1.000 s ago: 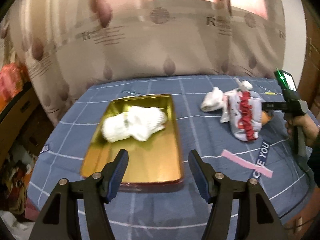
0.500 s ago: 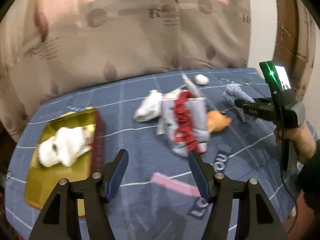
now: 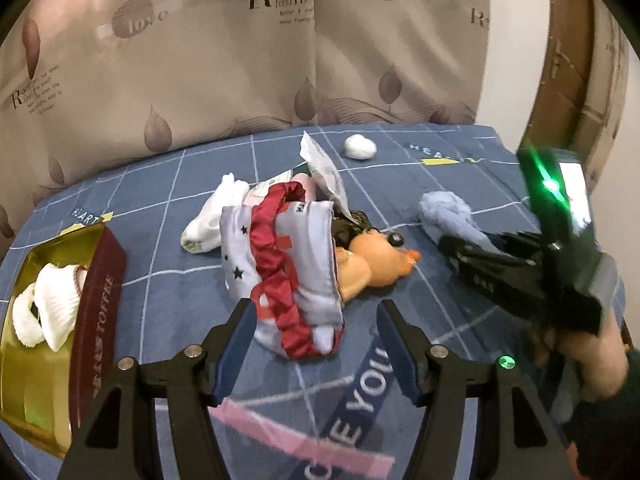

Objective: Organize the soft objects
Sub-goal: 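Grasp the red-ruffled white cloth with the left gripper while the right gripper holds the blue sock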

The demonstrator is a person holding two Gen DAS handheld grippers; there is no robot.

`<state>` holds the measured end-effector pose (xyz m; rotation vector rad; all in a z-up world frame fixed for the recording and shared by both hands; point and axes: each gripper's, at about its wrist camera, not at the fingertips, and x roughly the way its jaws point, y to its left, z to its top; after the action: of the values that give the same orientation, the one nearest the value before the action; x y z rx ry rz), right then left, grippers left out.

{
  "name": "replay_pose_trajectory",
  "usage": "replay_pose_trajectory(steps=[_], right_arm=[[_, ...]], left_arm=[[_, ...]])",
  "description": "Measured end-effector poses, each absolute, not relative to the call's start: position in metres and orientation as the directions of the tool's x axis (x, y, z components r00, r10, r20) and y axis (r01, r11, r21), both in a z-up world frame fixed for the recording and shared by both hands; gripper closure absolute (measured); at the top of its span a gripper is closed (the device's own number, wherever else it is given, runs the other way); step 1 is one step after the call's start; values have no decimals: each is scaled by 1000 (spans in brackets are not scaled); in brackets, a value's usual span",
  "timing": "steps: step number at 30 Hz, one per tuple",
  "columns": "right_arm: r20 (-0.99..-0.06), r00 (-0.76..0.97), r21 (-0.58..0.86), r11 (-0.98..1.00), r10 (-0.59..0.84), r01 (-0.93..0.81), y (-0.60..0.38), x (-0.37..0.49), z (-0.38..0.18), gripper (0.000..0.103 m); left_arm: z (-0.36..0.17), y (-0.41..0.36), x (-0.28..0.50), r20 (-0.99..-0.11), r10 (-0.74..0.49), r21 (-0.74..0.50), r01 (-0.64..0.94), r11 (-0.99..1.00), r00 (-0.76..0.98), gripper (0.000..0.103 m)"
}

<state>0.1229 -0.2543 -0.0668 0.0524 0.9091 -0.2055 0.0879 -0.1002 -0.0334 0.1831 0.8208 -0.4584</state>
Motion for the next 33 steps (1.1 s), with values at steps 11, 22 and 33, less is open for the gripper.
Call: replay_pose_trajectory(steps=[11, 22, 33], right_arm=[[-792, 598, 3, 979, -123, 205, -256, 123, -69, 74], [-794, 593, -8, 978, -132, 207, -256, 122, -69, 71], [-795, 591, -12, 978, -136, 209, -254, 123, -69, 71]], left_arm=[[-55, -65, 127, -767, -221, -24, 317, 948, 603, 39], [-45, -47, 124, -754, -331, -134, 361, 923, 567, 97], [-12, -37, 115, -719, -317, -69, 391, 918, 618, 97]])
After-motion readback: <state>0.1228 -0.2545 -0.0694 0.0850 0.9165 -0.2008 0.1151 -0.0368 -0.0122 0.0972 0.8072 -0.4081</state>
